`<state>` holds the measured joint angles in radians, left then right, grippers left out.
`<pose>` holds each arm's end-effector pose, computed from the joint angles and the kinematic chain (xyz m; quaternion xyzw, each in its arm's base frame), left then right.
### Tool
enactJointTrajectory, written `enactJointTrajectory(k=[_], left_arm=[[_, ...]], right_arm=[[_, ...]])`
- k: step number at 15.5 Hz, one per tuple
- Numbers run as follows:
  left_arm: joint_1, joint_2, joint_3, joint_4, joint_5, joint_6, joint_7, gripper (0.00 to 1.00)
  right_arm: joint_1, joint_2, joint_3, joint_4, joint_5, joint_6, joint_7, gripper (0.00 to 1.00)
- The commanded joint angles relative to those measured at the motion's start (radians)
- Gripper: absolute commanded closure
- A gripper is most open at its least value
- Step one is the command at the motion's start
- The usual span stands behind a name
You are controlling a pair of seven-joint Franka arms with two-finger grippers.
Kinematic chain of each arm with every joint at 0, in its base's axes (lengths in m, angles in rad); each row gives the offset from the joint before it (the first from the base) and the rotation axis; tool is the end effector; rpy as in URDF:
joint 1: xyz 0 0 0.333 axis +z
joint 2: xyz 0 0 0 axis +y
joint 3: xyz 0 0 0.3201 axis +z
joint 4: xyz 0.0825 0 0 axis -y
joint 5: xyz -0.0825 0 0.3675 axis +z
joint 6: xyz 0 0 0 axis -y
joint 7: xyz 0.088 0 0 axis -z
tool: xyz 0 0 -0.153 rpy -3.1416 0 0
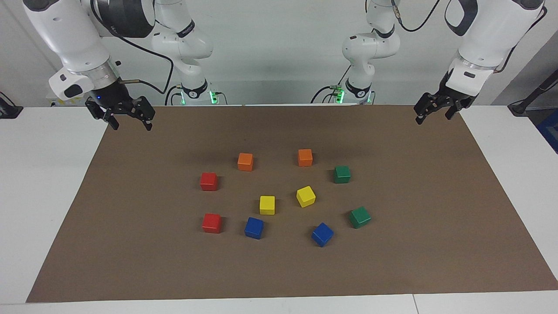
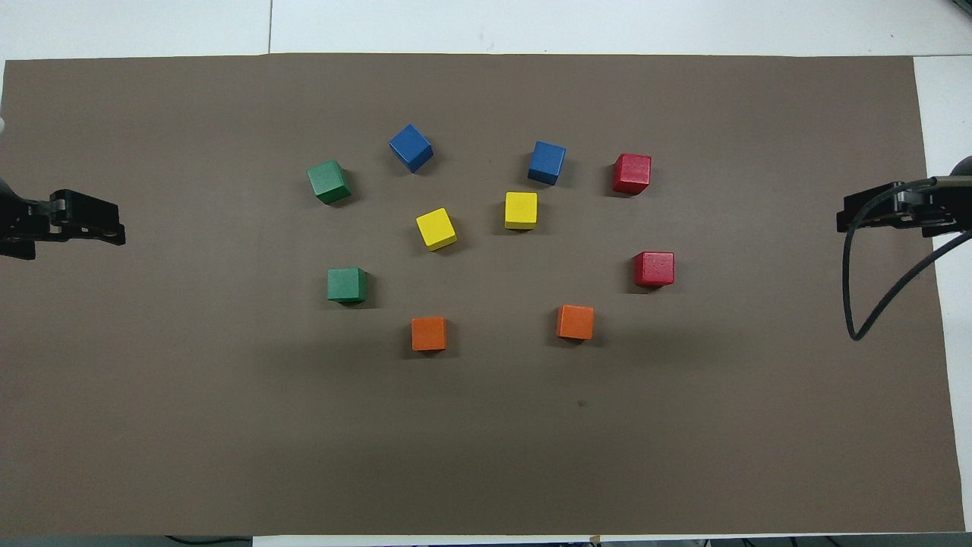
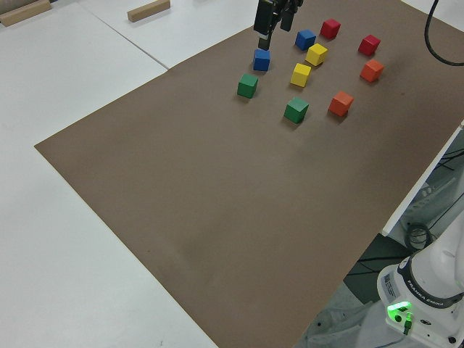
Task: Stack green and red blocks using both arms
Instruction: 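Reach the left gripper to green while the right gripper reaches red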
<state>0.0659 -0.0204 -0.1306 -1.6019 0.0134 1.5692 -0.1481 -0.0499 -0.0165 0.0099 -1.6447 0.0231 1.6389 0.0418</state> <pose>0.5295 -0.0329 0.5791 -0.9991 -0.0417 0.0053 0.0086 0.5382 -0.0181 0.5637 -0.9991 0.0416 -0.0053 0.0114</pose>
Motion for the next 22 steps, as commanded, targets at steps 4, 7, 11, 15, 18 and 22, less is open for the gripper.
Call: enactJointTrajectory(k=[4, 7, 11, 15, 18, 22], left_arm=[[-0.008, -0.007, 0.006, -0.01, -0.012, 0.005, 0.015, 0.0], [-0.009, -0.013, 0.006, -0.018, -0.013, 0.008, 0.015, 0.0], [-0.008, -0.016, 0.006, -0.019, -0.013, 0.011, -0.01, 0.0], [-0.066, -0.004, 0.003, -0.073, -0.047, 0.097, -0.057, 0.0], [-0.142, 0.003, 0.006, -0.185, -0.047, 0.198, -0.088, 0.0], [-0.263, 0.052, 0.006, -0.315, -0.047, 0.351, -0.157, 0.0]], right_arm=[[-0.007, -0.011, -0.002, -0.012, -0.009, 0.01, -0.026, 0.0], [-0.007, -0.011, -0.002, -0.01, -0.009, 0.01, -0.026, 0.0], [-0.008, -0.014, -0.002, -0.01, -0.009, 0.012, -0.023, 0.0], [-0.001, -0.017, 0.001, -0.018, -0.009, 0.018, -0.028, 0.0], [0.022, -0.017, 0.01, -0.026, -0.011, 0.048, -0.02, 0.0], [0.065, -0.02, 0.01, -0.116, -0.011, 0.149, 0.039, 0.0]])
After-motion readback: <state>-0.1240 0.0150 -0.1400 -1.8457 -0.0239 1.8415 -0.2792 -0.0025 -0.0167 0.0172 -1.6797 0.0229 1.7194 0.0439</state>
